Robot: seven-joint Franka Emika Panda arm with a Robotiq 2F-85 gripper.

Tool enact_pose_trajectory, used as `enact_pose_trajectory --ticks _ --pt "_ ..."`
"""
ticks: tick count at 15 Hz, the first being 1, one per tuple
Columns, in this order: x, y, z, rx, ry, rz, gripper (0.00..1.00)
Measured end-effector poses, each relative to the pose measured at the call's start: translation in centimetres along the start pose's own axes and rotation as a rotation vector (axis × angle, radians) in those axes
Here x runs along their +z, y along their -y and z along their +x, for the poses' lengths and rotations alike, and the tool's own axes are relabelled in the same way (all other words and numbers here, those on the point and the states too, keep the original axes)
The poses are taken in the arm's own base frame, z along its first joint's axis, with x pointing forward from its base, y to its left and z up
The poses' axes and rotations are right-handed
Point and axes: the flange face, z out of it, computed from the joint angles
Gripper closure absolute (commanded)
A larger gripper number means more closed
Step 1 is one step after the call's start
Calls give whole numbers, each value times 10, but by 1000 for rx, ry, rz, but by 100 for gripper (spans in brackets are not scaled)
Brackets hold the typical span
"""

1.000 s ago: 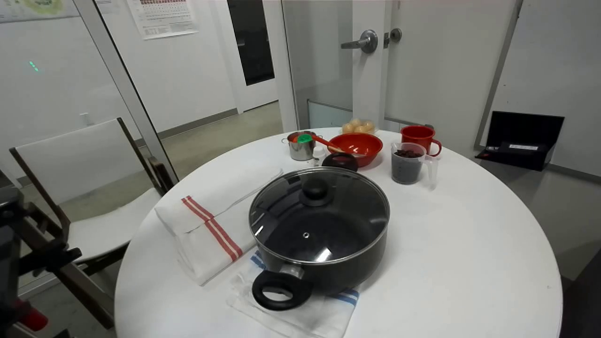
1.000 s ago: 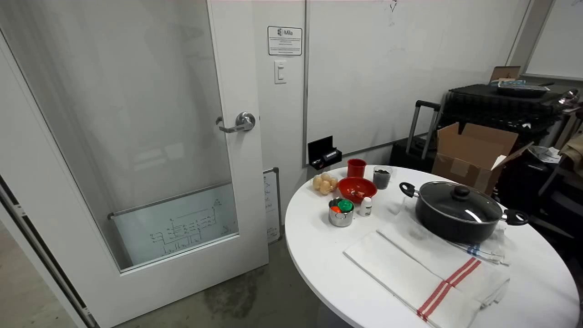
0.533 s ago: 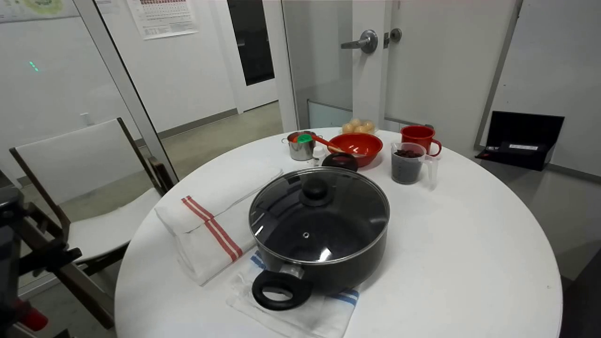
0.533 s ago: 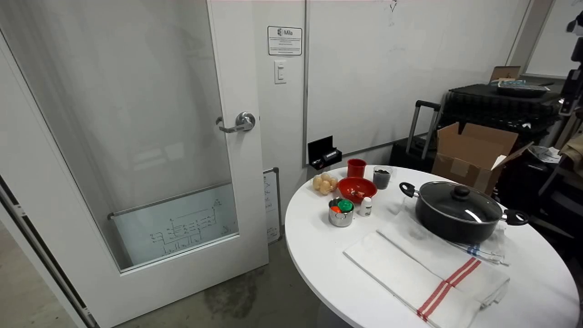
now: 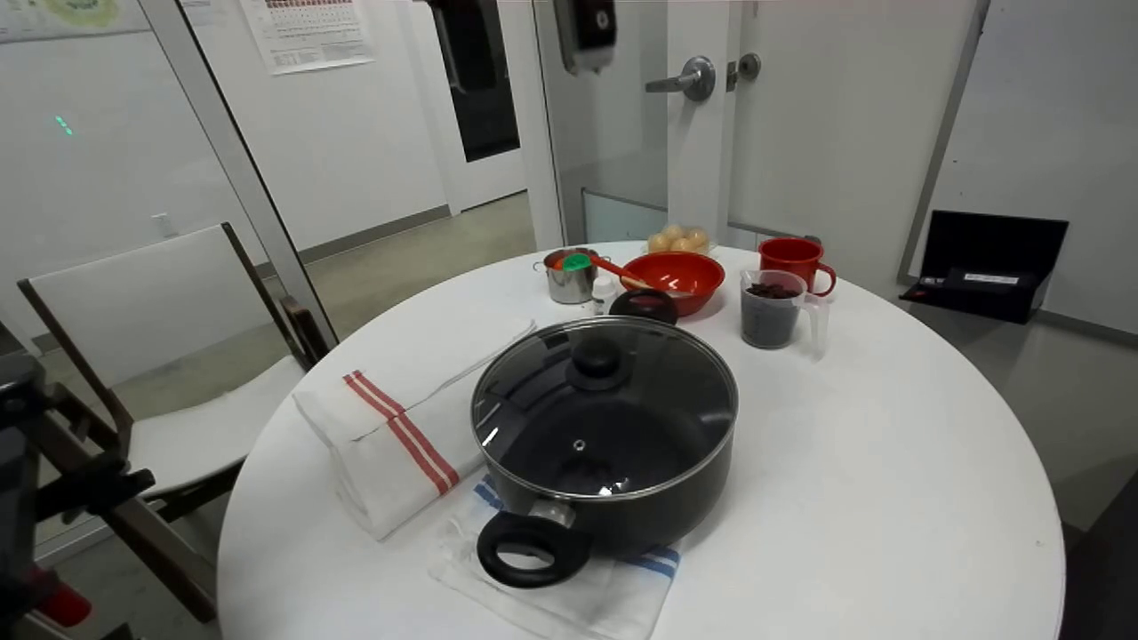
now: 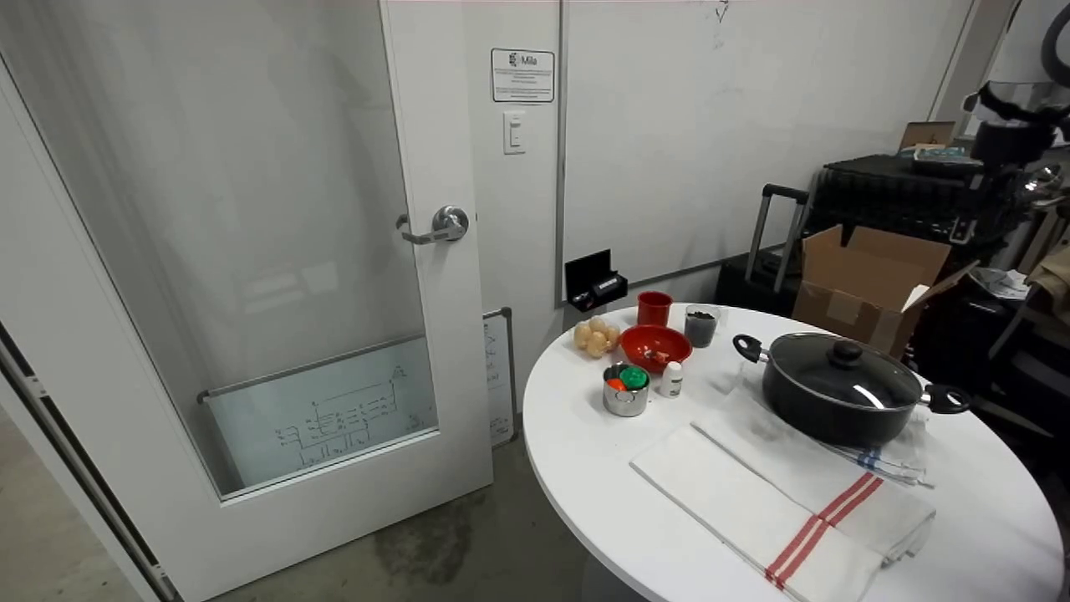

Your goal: Remove the lid from the black pot.

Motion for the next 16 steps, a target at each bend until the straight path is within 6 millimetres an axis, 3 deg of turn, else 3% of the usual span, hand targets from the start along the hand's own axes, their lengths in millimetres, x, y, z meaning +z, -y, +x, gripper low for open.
enact_pose_trajectory --ticks 8,16 --pt "83 10 60 -53 0 -19 0" --pt "148 51 91 -136 15 13 0"
